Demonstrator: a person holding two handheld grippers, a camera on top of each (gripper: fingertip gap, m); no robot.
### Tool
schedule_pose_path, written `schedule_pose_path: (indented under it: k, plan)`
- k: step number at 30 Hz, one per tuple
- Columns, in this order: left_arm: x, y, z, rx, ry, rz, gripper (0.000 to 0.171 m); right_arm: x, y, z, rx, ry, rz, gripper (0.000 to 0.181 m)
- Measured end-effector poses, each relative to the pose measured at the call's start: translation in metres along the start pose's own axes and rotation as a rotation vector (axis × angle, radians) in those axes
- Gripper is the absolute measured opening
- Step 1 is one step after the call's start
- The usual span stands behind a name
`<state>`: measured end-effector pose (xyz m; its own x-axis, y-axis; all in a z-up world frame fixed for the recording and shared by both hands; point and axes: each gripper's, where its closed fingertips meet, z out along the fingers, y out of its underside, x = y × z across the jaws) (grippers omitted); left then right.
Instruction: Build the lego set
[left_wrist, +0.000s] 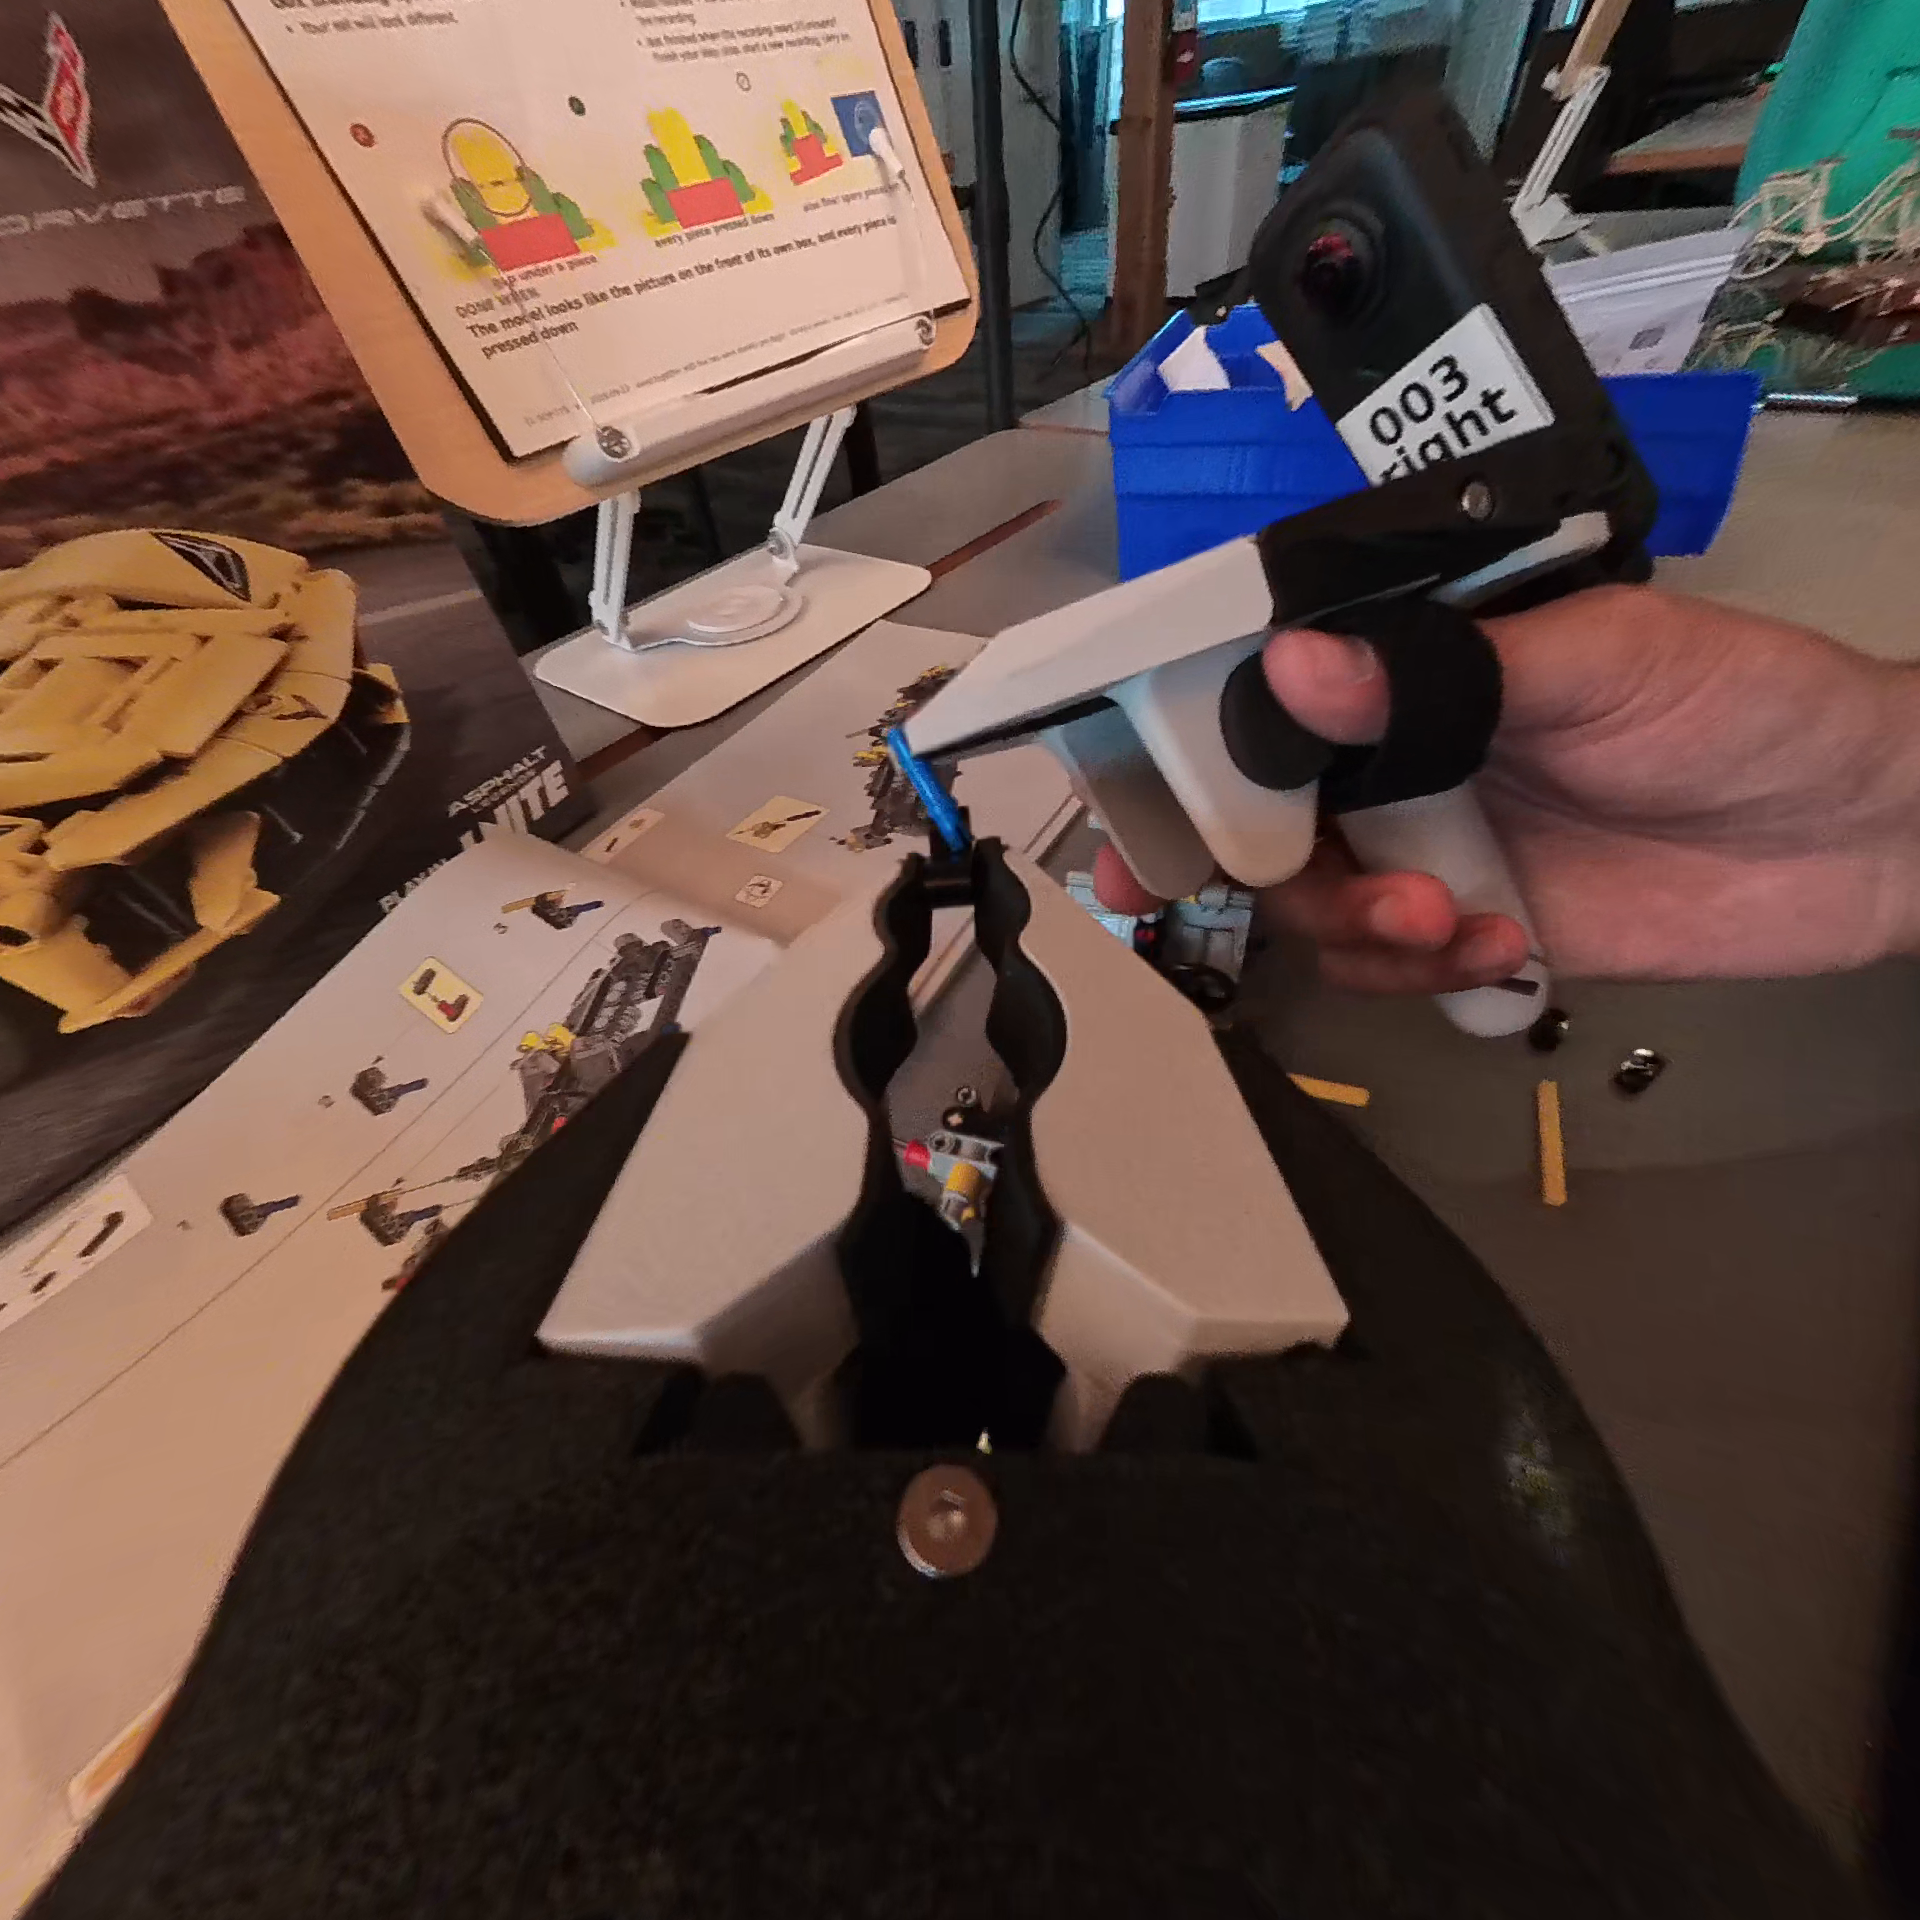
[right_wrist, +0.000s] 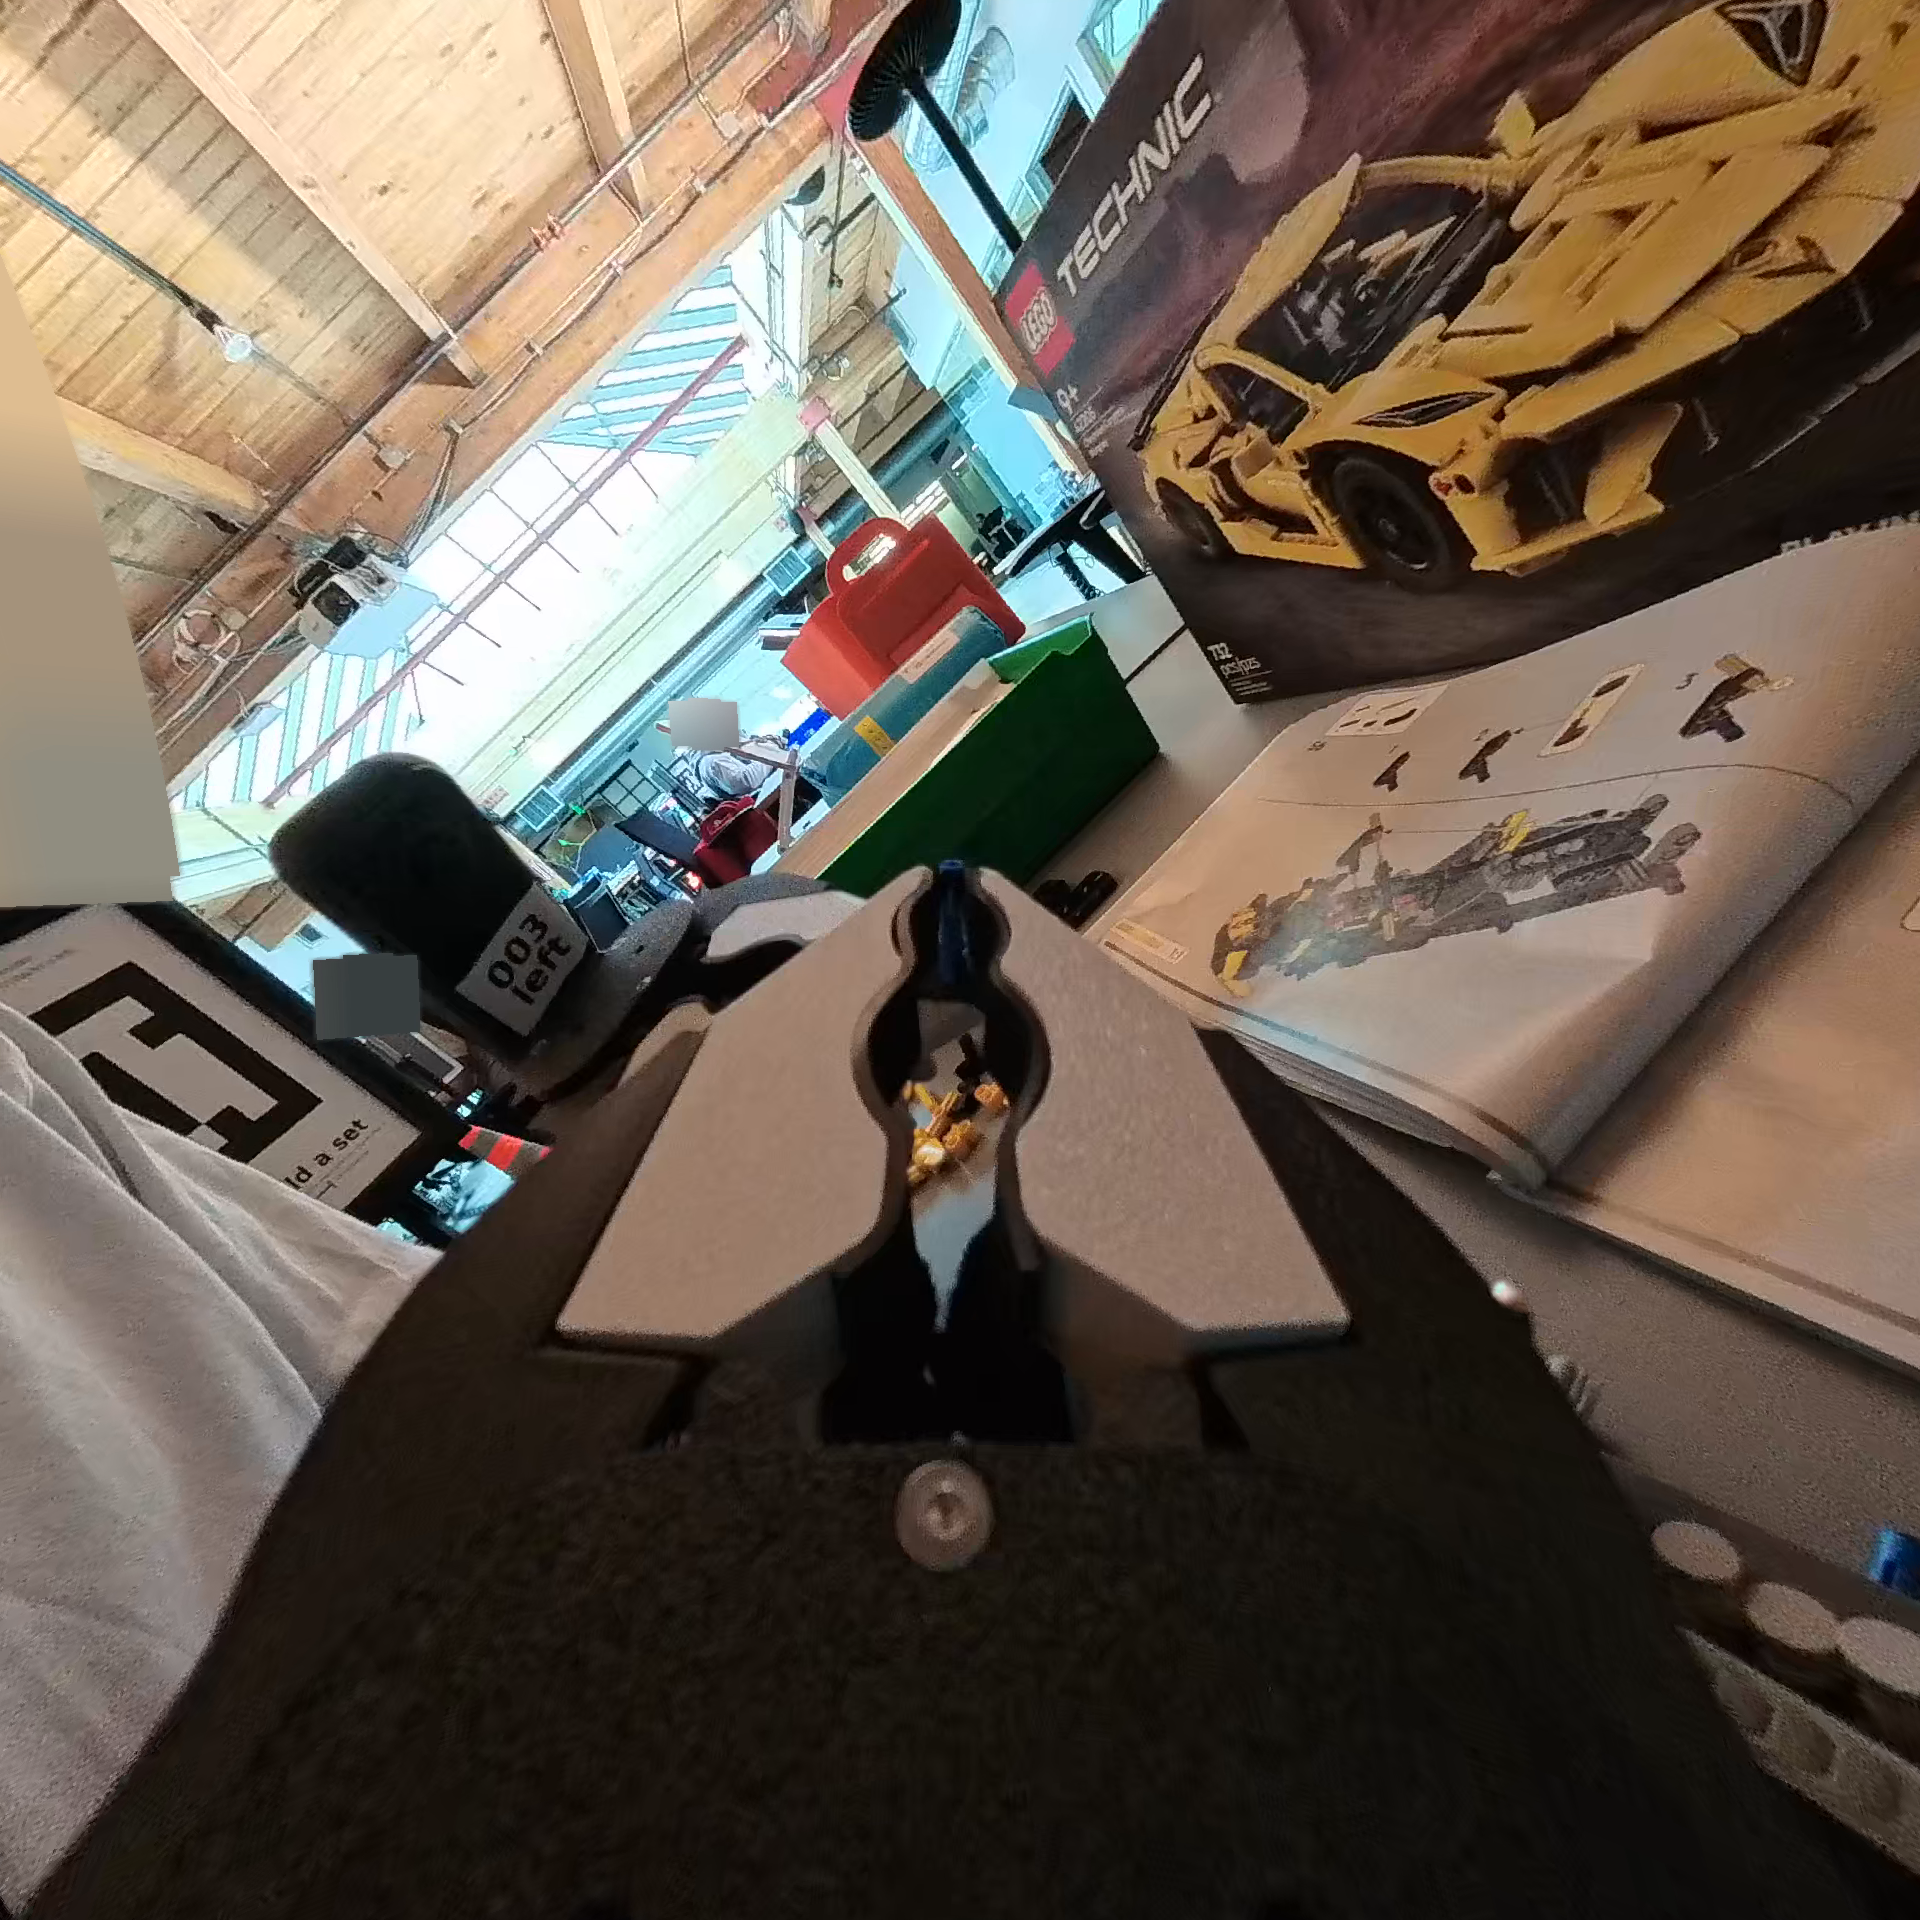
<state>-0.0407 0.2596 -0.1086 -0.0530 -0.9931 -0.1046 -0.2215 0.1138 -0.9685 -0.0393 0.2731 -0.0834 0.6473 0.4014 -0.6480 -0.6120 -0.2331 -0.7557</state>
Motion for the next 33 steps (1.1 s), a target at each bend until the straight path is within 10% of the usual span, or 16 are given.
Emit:
schedule_pose_path:
  k: [22, 33]
  plan:
    - [-0.008, 0.012, 0.005, -0.039, 0.005, -0.12, 0.005, -0.003, -0.004, -0.021, 0.038, 0.036, -0.066, 0.002]
    - [-0.009, 0.006, 0.002, -0.017, -0.007, -0.052, 0.005, 0.068, 0.033, -0.205, -0.27, 0.684, -0.452, 0.003]
